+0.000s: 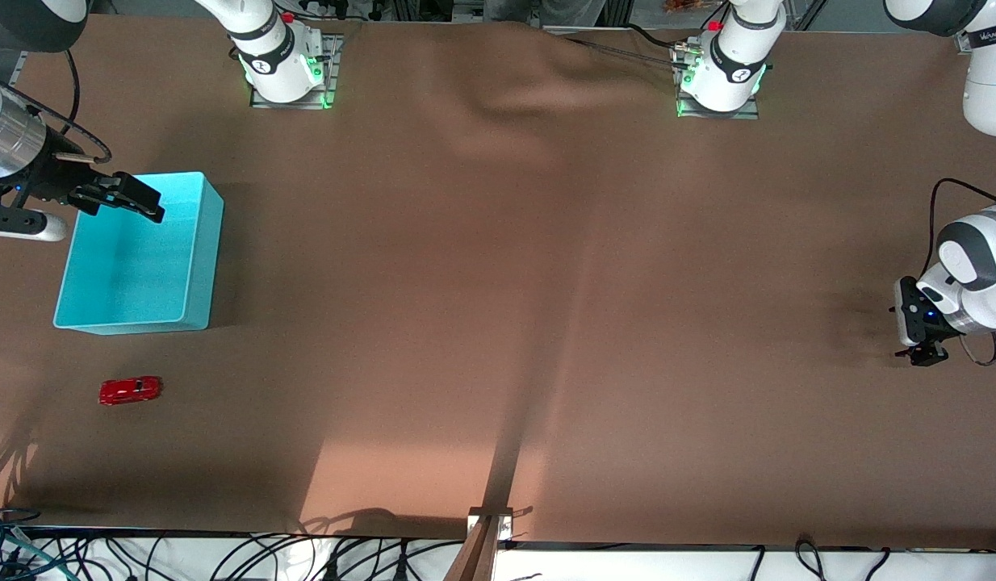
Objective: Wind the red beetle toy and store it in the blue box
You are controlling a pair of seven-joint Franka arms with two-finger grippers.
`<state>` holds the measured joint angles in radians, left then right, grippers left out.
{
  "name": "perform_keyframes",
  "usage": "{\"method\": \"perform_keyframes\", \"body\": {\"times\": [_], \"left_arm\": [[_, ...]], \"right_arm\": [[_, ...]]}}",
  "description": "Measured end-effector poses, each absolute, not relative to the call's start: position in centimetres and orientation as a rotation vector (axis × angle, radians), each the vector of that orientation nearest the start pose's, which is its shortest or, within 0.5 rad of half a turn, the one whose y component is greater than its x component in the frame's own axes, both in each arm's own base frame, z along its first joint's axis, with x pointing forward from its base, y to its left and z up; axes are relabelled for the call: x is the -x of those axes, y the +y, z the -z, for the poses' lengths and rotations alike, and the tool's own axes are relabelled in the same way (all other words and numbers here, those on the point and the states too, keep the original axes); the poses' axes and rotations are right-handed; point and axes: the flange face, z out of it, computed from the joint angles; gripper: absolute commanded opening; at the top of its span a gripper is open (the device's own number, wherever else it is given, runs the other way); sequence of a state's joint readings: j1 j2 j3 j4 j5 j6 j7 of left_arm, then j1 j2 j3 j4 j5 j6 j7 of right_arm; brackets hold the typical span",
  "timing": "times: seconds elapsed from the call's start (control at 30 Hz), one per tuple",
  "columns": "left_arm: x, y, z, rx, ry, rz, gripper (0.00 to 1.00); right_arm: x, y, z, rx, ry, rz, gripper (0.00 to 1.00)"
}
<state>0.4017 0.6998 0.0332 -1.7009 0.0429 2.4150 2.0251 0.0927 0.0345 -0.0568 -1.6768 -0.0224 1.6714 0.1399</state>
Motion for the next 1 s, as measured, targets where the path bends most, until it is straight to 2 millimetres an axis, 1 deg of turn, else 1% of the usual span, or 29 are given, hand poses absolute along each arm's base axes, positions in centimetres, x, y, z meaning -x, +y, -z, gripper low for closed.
{"method": "perform_keyframes", "body": {"times": [0.07,0.17,0.33,0.5,0.6,0.7,0.8,0.9,1.0], "left_arm": [[-61.4,28.3,-18.8,2.134,2.264,-0.066,1.00],[-61.4,28.3,-18.9,2.133,2.263,-0.066,1.00],[-61.6,28.4,-19.1,2.130,2.258,-0.063,1.00],[-62.0,28.6,-19.7,2.133,2.242,-0.047,1.00],[-62.2,28.6,-20.2,2.144,2.226,-0.027,1.00],[-62.6,28.5,-21.2,2.142,2.209,-0.010,1.00],[-63.2,27.8,-22.8,2.154,2.176,0.010,1.00],[-63.7,26.7,-24.4,2.198,2.130,0.019,1.00],[-64.2,25.4,-26.1,2.273,2.064,0.026,1.00]], "right_arm": [[-57.0,1.2,-56.1,3.173,0.132,-0.068,1.00],[-57.3,-0.7,-55.4,3.175,0.079,-0.090,1.00],[-57.9,-5.2,-53.4,3.172,0.011,-0.134,1.00],[-58.6,-9.2,-51.4,3.171,-0.055,-0.148,1.00],[-59.1,-11.5,-50.0,3.172,-0.128,-0.140,1.00],[-59.5,-13.9,-48.4,3.168,-0.198,-0.138,1.00],[-59.9,-16.1,-46.4,3.161,-0.261,-0.145,1.00],[-60.5,-17.3,-44.4,3.156,-0.329,-0.147,1.00],[-61.2,-17.7,-42.6,3.154,-0.407,-0.136,1.00]]}}
